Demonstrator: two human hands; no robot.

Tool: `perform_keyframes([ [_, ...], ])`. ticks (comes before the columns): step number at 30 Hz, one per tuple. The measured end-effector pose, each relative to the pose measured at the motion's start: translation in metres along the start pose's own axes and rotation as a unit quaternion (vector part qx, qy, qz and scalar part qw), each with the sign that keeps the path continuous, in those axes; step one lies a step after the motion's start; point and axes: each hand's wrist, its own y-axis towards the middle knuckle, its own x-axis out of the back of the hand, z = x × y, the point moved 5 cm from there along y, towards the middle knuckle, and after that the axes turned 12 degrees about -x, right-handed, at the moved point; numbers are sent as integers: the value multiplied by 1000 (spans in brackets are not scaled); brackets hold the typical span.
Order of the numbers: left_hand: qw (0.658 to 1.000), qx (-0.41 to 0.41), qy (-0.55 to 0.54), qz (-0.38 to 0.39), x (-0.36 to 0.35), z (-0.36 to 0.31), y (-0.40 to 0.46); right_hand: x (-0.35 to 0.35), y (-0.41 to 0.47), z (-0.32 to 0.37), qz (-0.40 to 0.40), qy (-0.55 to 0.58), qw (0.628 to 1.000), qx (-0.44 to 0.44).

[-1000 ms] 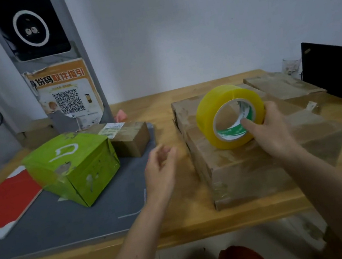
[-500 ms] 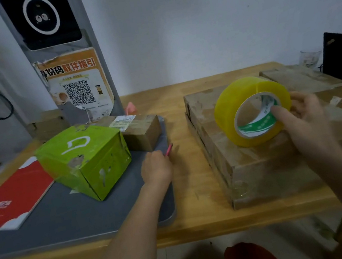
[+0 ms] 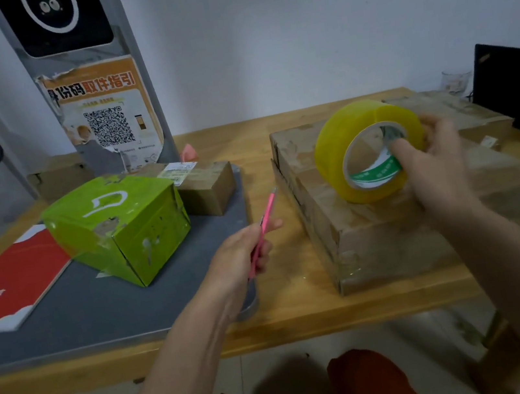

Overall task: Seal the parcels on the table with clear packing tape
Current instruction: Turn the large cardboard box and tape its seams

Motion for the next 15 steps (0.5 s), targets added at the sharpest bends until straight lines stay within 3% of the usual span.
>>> perform_keyframes([
  [5, 990, 5, -133, 36, -15, -15, -8, -6, 11, -3, 19, -37, 999, -34],
  [9, 982, -8, -191, 5, -17, -23, -6, -3, 8, -9, -11, -34, 999, -33],
  [11, 970, -27, -237, -47, -18, -25, -5, 5, -9, 3, -85, -33, 993, 72],
  [13, 951, -54, -288, -104, -18, -29, -4, 7, -37, 23, -131, -17, 957, 260],
  [15, 930, -76, -332, -141, -19, -36, -3, -9, -65, 31, -59, -45, 920, 384],
])
